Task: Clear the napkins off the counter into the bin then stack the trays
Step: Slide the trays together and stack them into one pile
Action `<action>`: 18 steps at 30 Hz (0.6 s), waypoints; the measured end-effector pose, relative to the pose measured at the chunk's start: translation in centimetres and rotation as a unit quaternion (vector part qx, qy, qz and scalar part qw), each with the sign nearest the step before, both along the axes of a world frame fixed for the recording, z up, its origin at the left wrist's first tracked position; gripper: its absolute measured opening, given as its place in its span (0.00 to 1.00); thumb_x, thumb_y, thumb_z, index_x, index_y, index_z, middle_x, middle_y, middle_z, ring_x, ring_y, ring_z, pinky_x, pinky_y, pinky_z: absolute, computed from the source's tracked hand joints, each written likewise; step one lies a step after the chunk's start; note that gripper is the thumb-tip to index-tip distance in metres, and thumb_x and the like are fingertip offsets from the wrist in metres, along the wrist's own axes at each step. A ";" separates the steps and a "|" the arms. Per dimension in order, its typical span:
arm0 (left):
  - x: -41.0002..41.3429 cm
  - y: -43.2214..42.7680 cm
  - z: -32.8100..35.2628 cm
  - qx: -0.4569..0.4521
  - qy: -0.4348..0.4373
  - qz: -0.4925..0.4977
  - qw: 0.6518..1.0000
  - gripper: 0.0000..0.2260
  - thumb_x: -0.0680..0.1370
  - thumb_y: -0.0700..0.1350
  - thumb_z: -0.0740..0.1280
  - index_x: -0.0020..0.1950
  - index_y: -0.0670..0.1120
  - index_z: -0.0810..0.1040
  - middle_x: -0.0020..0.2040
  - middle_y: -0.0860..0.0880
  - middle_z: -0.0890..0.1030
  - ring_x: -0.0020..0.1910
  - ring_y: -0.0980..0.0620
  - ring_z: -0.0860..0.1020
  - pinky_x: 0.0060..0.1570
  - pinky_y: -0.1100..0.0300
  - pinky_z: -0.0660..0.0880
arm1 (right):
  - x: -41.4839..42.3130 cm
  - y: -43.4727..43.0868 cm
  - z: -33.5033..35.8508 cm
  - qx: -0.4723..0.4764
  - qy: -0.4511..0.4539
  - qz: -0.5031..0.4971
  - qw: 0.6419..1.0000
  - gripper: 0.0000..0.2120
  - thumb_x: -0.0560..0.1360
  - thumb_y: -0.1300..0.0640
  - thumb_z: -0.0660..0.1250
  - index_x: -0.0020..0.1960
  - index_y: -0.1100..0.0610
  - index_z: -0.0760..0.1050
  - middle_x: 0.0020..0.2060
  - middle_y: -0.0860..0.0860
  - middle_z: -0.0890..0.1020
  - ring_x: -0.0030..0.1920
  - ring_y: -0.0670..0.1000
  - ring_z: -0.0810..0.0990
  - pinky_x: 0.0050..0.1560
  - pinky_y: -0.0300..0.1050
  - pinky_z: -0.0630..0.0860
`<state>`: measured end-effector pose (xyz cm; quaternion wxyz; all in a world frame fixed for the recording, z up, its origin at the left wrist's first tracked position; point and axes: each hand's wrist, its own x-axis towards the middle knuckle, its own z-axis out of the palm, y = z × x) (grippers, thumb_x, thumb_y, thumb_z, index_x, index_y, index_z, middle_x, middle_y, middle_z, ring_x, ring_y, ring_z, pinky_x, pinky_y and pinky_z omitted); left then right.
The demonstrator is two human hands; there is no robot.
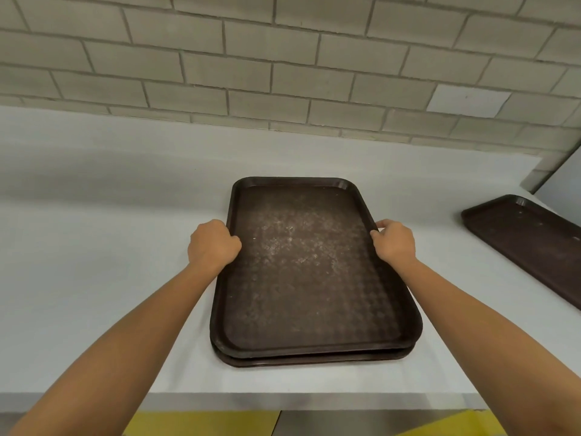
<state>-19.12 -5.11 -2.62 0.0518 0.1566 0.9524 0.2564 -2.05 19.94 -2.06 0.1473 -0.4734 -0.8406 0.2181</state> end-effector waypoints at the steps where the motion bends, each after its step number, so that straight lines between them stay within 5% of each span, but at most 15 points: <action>1: 0.0 0.0 0.0 -0.001 0.002 0.001 1.000 0.11 0.76 0.42 0.64 0.33 0.43 0.71 0.31 0.47 0.72 0.28 0.53 0.70 0.25 0.64 0.63 | 0.0 0.0 0.0 0.008 -0.014 -0.001 1.000 0.15 0.79 0.55 0.61 0.65 0.57 0.74 0.56 0.57 0.81 0.57 0.59 0.78 0.56 0.47 0.74; 9: 0.4 0.0 -0.4 -0.026 0.030 0.005 0.999 0.08 0.77 0.45 0.65 0.40 0.43 0.74 0.32 0.48 0.73 0.28 0.53 0.70 0.32 0.61 0.69 | 0.5 -0.1 -1.0 0.045 -0.052 -0.001 0.998 0.15 0.79 0.54 0.60 0.65 0.54 0.74 0.58 0.55 0.79 0.56 0.58 0.78 0.54 0.49 0.75; 18: 1.0 -0.3 -0.7 -0.076 0.076 0.000 0.994 0.14 0.77 0.51 0.63 0.58 0.43 0.75 0.56 0.43 0.74 0.45 0.45 0.77 0.39 0.57 0.70 | 0.7 -0.1 -1.4 0.063 -0.062 0.002 0.996 0.15 0.79 0.52 0.60 0.64 0.53 0.75 0.57 0.55 0.80 0.53 0.58 0.79 0.50 0.46 0.75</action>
